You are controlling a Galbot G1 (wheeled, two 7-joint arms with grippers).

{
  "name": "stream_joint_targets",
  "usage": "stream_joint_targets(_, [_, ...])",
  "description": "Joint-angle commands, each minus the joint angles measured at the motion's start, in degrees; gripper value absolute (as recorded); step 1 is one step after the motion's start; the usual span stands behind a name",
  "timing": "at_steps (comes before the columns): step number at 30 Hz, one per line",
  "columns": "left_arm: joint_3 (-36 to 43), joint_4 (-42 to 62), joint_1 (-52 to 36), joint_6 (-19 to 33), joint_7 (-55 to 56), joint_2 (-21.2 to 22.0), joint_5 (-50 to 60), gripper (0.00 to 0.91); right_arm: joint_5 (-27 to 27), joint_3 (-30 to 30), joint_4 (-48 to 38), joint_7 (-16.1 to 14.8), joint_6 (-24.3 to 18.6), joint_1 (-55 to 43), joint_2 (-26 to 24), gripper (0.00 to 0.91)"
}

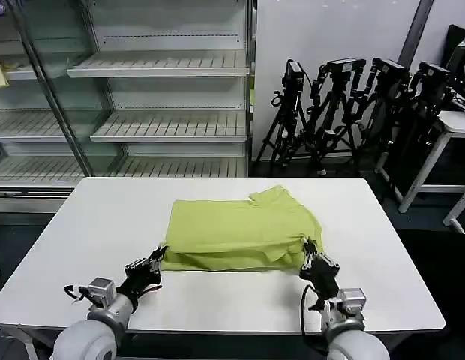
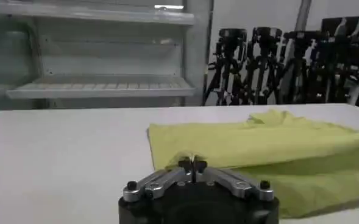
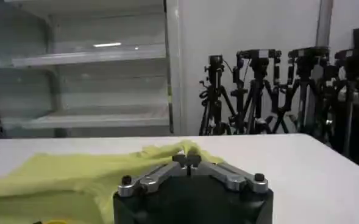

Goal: Fold and organize the clothes.

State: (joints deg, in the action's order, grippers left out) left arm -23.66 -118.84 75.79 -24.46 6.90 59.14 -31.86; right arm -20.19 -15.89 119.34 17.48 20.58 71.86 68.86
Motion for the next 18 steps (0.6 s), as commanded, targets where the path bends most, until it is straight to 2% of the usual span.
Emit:
stream_joint_targets(1, [5.85,6.35,-7.47,0.53,0.0,0.19,2.75,0.04,0.12,1.17,-5.22,-0.03,0.8,-4.98,-0.16,0.0])
stream_joint_targets(7, [6.4,8.09,-8.75,0.5,0.43,0.81,3.5,0.05,1.02,1.63,-7.35,-0.13,1.22,-5.76,0.51,0.0])
stream_joint_targets(8, [6.4,8.26,-8.79,0.49,0.46,0.85,3.5,0.161,1.03,1.67,-7.45,-0.13,1.21,-5.77,0.54,0.393])
stream_joint_targets(9, [6.42,8.41,-8.83,0.42,0.59,0.91,3.64,0.695,1.13,1.76,-7.67,-0.11,1.23,-5.79,0.63,0.907])
stream_joint_targets(10, [6.43,8.44,-8.8,0.3,0.66,0.92,3.74,0.907,1.24,1.81,-7.85,-0.11,1.19,-5.8,0.69,0.907])
stream_joint_targets(14, [6.1,7.91,-8.12,-0.19,0.9,0.94,3.82,0.907,1.28,1.99,-7.74,-0.65,2.37,-5.59,0.75,0.907])
stream_joint_targets(18, [5.47,7.33,-7.04,-0.31,1.5,1.11,3.81,0.907,3.76,2.15,-7.61,-2.29,1.68,-4.88,0.79,0.907])
